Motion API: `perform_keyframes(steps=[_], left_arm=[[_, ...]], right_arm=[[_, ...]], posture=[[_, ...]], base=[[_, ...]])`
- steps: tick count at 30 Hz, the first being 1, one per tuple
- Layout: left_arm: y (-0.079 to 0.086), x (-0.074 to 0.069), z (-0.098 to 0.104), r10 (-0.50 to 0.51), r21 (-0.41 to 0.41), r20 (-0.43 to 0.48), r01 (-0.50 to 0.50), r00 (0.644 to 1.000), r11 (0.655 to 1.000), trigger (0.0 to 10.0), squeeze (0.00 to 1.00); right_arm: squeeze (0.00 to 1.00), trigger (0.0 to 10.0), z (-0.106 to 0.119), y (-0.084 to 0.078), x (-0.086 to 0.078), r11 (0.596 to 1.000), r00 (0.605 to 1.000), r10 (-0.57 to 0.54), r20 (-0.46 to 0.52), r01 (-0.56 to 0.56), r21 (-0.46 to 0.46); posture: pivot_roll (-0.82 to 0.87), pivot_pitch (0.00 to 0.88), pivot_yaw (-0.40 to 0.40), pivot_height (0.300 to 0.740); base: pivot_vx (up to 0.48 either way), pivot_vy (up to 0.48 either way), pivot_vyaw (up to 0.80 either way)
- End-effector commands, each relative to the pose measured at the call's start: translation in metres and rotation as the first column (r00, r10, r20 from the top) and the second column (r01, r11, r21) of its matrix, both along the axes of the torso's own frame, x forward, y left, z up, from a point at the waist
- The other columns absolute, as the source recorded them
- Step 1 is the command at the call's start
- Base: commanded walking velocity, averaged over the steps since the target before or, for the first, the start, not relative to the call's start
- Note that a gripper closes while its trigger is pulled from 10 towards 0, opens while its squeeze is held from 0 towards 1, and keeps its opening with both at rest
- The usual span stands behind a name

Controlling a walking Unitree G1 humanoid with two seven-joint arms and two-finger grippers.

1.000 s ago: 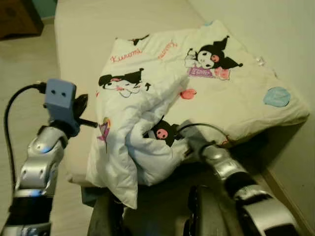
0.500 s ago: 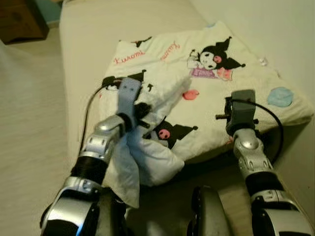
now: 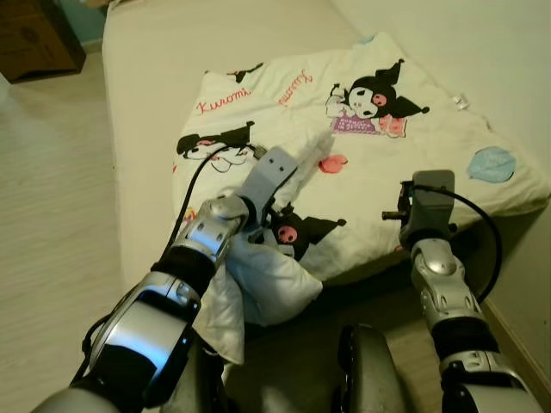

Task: Clean up the room

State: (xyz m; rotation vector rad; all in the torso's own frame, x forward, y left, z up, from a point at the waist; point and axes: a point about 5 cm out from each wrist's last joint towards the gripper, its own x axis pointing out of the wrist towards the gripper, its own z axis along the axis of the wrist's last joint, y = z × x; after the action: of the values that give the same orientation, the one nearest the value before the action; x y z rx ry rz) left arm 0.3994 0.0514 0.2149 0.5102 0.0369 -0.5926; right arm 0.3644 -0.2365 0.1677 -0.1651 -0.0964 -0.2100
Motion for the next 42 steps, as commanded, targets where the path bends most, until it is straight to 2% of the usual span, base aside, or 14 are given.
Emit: perform_keyframes(steps=[1, 5, 10, 20, 21, 23, 24, 25, 26, 28, 29, 33, 39, 42], left_arm=[[-0.001, 0.0, -0.004, -0.002, 0.08, 0.026, 0.0, 1.0, 0.997, 10.0, 1.0], [-0.014, -0.003, 0.005, -0.058, 0.268, 0.179, 0.008, 0.982, 0.963, 10.0, 1.0], [-0.028, -0.011, -0.028, -0.16, 0.562, 0.175, 0.035, 0.971, 0.826, 10.0, 1.0], [-0.005, -0.011, -0.062, -0.142, 0.733, 0.164, -0.024, 0.976, 0.679, 10.0, 1.0], [-0.002, -0.009, -0.058, -0.122, 0.706, 0.192, -0.051, 0.974, 0.707, 10.0, 0.82], [0.0, -0.007, -0.054, -0.1, 0.672, 0.223, -0.078, 0.97, 0.736, 10.0, 0.82], [0.0, -0.006, -0.049, -0.082, 0.623, 0.242, -0.09, 0.967, 0.777, 10.0, 0.0], [0.0, -0.003, -0.039, 0.02, 0.436, 0.208, -0.111, 0.978, 0.893, 10.0, 0.0], [0.001, -0.002, -0.033, 0.088, 0.284, 0.169, -0.134, 0.982, 0.949, 10.0, 0.0], [0.006, 0.001, -0.025, 0.168, 0.034, 0.06, -0.17, 0.984, 0.985, 10.0, 0.0], [0.006, 0.001, -0.025, 0.168, 0.034, 0.06, -0.17, 0.984, 0.985, 10.0, 0.0], [0.042, 0.006, 0.012, 0.233, -0.316, 0.013, -0.217, 0.972, 0.924, 10.0, 0.0], [0.118, -0.004, 0.044, 0.488, -0.415, 0.184, -0.382, 0.853, 0.825, 10.0, 0.0], [0.157, -0.031, 0.01, 0.589, -0.377, 0.159, -0.502, 0.793, 0.778, 10.0, 0.0]], right_arm=[[0.0, 10.0, -0.009, 0.0, -0.002, 1.0, 0.999, 0.0, -0.033, 0.001, 0.023], [0.0, 10.0, -0.011, -0.002, -0.002, 0.999, 0.999, -0.001, -0.046, 0.002, 0.034], [0.0, 10.0, -0.015, -0.004, -0.002, 0.999, 0.998, -0.001, -0.068, 0.004, 0.047], [0.0, 10.0, -0.015, -0.004, -0.001, 0.999, 0.997, 0.003, -0.076, 0.001, 0.051], [0.0, 10.0, -0.015, -0.003, -0.001, 0.999, 0.997, 0.007, -0.075, -0.003, 0.05], [0.0, 10.0, -0.015, -0.003, 0.0, 0.999, 0.997, 0.011, -0.075, -0.007, 0.049], [0.0, 10.0, -0.014, -0.002, 0.0, 0.999, 0.997, 0.014, -0.07, -0.011, 0.048], [0.0, 10.0, -0.013, 0.0, 0.0, 0.999, 0.998, 0.017, -0.064, -0.014, 0.049], [0.0, 10.0, -0.013, 0.001, 0.0, 0.999, 0.998, 0.019, -0.059, -0.016, 0.049], [0.0, 10.0, -0.013, 0.003, 0.0, 0.997, 0.999, 0.016, -0.048, -0.013, 0.078], [0.0, 10.0, -0.013, 0.003, 0.0, 0.997, 0.999, 0.016, -0.048, -0.013, 0.078], [0.0, 10.0, -0.003, 0.033, 0.002, 0.971, 0.991, 0.134, 0.019, -0.135, 0.2], [0.0, 10.0, -0.001, 0.079, -0.002, 0.927, 0.944, 0.326, 0.044, -0.328, 0.183], [0.0, 10.0, -0.015, 0.095, -0.012, 0.911, 0.931, 0.364, 0.03, -0.362, 0.196]], posture=[[0.02, 0.301, 0.108, 0.572], [0.03, 0.304, 0.101, 0.572], [0.04, 0.313, 0.094, 0.572], [0.04, 0.318, 0.097, 0.572], [0.04, 0.317, 0.096, 0.572], [0.04, 0.316, 0.095, 0.572], [0.04, 0.314, 0.096, 0.572], [0.03, 0.304, 0.092, 0.572], [0.03, 0.304, 0.092, 0.572], [0.02, 0.285, 0.087, 0.572], [0.02, 0.285, 0.087, 0.572], [0.01, 0.25, 0.074, 0.572], [-0.01, 0.196, 0.067, 0.572], [-0.01, 0.153, 0.044, 0.572]], base=[[0.0, 0.0, 0.0], [0.0, 0.0, 0.0], [0.0, 0.0, 0.0], [0.0, 0.0, 0.0], [0.0, 0.0, 0.0], [0.0, 0.0, 0.0], [0.0, 0.0, 0.0], [0.0, 0.0, 0.0], [0.0, 0.0, 0.0], [0.0, 0.0, 0.0], [0.0, 0.0, 0.0], [0.0, 0.0, 0.0], [0.0, 0.0, 0.0], [0.0, 0.0, 0.0]])
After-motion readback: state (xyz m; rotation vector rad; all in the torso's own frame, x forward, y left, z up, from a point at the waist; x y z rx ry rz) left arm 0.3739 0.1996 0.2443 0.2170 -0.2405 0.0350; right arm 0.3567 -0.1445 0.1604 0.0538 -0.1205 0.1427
